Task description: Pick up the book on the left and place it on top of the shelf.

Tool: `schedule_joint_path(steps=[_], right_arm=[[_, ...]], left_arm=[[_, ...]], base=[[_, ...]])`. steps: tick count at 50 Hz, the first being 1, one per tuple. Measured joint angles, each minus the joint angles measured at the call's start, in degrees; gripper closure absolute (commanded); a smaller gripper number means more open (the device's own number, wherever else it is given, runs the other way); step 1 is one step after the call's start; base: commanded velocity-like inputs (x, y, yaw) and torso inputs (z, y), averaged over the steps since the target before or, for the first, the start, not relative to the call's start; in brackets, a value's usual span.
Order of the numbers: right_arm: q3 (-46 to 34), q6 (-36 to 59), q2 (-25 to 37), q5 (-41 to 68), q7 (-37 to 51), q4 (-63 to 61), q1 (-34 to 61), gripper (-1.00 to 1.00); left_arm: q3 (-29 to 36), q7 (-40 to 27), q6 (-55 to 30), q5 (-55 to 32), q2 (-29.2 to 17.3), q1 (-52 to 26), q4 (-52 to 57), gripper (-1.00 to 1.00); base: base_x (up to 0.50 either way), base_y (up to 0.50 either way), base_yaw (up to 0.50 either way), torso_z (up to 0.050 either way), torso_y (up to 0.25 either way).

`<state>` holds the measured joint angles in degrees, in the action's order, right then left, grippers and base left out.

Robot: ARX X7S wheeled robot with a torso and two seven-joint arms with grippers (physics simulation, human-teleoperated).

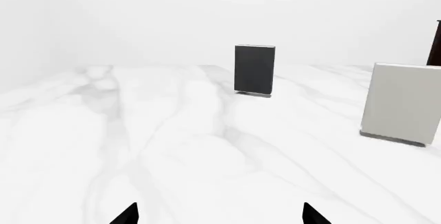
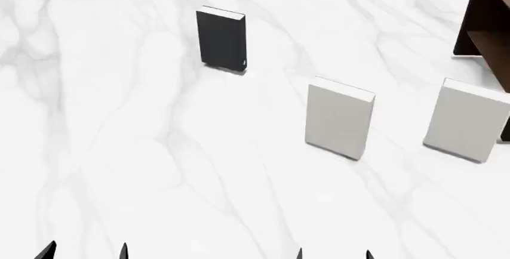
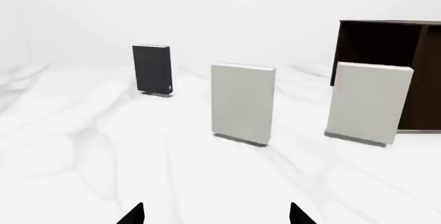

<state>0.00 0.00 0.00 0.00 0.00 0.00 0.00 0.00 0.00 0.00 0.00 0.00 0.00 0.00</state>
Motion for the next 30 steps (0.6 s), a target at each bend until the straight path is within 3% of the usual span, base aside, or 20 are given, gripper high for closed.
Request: schedule_joint_path(steps=[16,30], right_arm=[[-2.2,-1.8,2.0,0.0,3.2,-0.2,0.2,-1.00],[-3.9,-0.7,3.5,2.0,4.1,-0.5,0.4,-1.00]], left_arm=[[2.0,-2.6,-0.3,-1.5,-1.9,-0.1,0.0,-1.00],[3.6,-4.2,-0.3,-2.9,-3.4,-0.4,-0.1,-1.00]], base=[[0.00,0.00,0.00,0.000,0.000],[0.00,-0.46,0.00,0.000,0.000]])
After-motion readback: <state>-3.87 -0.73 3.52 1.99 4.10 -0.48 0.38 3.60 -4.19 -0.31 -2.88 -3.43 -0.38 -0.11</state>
